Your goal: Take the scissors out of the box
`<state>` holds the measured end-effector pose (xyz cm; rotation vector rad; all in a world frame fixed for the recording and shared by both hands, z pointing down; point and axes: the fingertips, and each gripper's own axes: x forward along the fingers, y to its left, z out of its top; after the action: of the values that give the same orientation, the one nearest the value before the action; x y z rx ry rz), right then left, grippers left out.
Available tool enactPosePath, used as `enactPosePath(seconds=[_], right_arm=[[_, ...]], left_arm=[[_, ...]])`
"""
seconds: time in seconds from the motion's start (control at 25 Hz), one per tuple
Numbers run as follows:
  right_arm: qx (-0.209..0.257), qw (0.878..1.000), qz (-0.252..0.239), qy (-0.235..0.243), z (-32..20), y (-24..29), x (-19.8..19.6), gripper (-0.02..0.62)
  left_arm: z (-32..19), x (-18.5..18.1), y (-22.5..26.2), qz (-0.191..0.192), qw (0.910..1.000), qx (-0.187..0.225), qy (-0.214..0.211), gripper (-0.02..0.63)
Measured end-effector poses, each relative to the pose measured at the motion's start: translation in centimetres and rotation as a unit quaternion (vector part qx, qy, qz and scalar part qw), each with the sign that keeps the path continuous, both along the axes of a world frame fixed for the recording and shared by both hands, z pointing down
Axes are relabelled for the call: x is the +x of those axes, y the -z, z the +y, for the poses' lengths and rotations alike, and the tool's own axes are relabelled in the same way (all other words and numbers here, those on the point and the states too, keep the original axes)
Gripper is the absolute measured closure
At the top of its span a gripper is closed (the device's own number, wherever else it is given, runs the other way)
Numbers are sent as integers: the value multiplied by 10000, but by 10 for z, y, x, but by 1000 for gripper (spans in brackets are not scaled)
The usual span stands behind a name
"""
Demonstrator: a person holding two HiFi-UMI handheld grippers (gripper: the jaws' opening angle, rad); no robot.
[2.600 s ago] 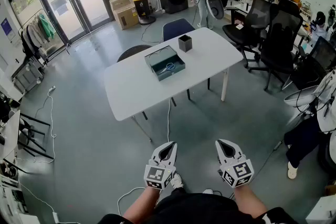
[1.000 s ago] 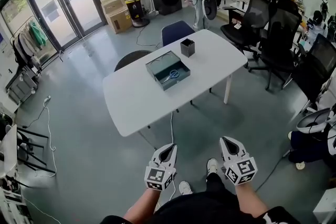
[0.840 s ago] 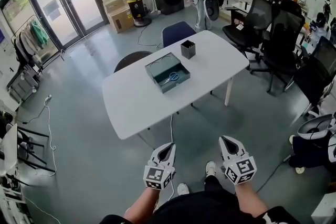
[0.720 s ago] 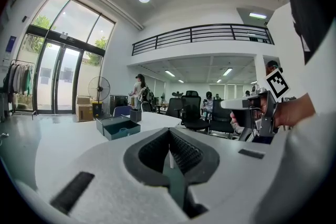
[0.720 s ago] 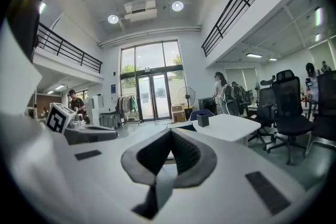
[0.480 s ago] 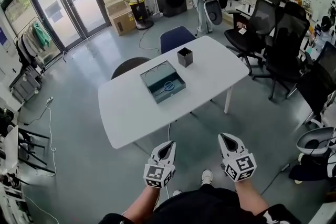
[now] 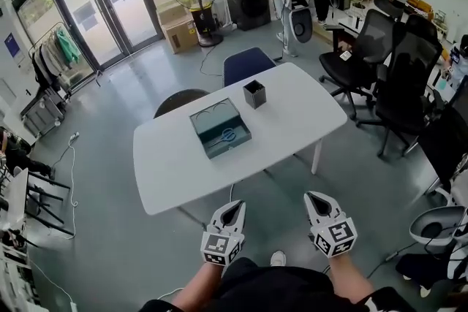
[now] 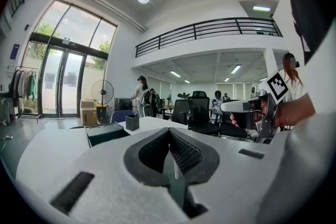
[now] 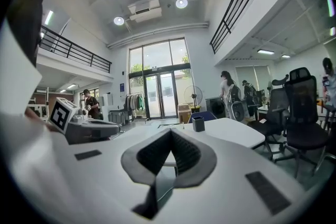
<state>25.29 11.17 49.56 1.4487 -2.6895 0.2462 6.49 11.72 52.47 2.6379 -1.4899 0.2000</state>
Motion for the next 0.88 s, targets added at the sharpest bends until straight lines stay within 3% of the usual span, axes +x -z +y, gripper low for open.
enactPosePath(seconds=[0.2, 0.44, 0.88], right_arm=[[-97, 9999, -23, 74, -17, -9, 19, 589], [-18, 9999, -3, 161, -51, -11, 15, 589], [58, 9989, 89, 447, -139, -8, -30, 589]], left_arm=[[-10, 13, -5, -44, 9999, -55, 88, 598], [-37, 8, -14, -23, 9996, -111, 246, 598], [-111, -35, -18, 39, 9985, -91, 533, 598]])
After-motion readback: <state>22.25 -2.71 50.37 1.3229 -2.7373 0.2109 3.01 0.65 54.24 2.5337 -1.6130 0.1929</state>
